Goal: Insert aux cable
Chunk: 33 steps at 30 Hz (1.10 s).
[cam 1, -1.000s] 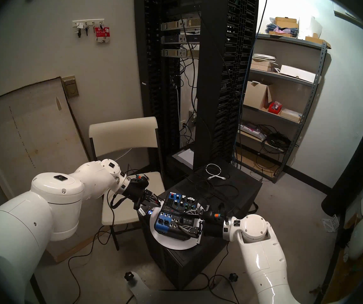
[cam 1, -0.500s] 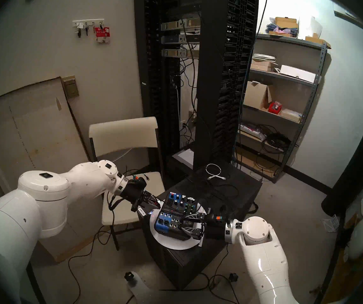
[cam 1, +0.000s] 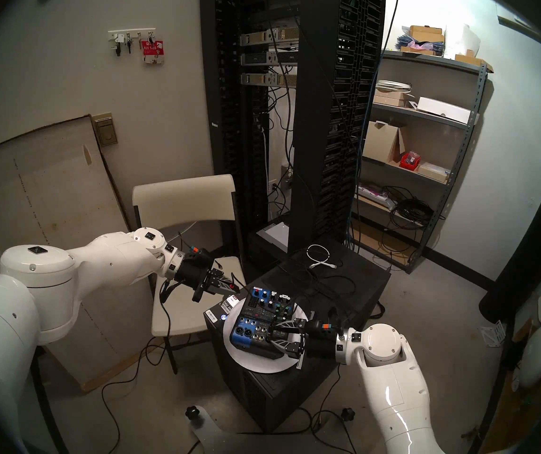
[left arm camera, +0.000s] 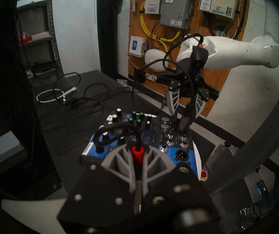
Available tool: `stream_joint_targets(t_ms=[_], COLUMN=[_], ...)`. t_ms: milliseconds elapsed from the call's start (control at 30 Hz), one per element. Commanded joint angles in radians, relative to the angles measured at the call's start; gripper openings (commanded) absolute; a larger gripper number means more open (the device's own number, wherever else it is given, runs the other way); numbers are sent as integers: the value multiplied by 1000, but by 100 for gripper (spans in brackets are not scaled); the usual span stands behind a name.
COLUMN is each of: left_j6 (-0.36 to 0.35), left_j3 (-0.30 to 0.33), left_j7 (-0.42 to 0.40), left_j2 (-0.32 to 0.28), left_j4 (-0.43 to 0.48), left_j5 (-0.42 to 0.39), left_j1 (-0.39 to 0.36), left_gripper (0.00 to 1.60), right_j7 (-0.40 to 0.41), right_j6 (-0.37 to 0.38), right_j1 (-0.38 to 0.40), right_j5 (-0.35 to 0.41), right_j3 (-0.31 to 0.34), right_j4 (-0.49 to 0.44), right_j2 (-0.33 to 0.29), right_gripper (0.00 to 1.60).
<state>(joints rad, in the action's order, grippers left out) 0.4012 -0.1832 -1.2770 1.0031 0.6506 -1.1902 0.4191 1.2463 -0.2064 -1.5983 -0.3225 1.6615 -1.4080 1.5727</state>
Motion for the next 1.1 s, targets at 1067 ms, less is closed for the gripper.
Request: stream_joint_targets(t_ms=[1067], left_j6=[-3], left_j3=[46], left_j7=[229], left_j2=[-25], left_j4=[238], left_j5=[-15], left_j1=[1], left_gripper=[0], right_j7=[-33], right_j6=[-12], right_j1=[53], right_j5=[0], right_j3=[73], right_j4=[0], right_j2=[5], right_gripper=[88])
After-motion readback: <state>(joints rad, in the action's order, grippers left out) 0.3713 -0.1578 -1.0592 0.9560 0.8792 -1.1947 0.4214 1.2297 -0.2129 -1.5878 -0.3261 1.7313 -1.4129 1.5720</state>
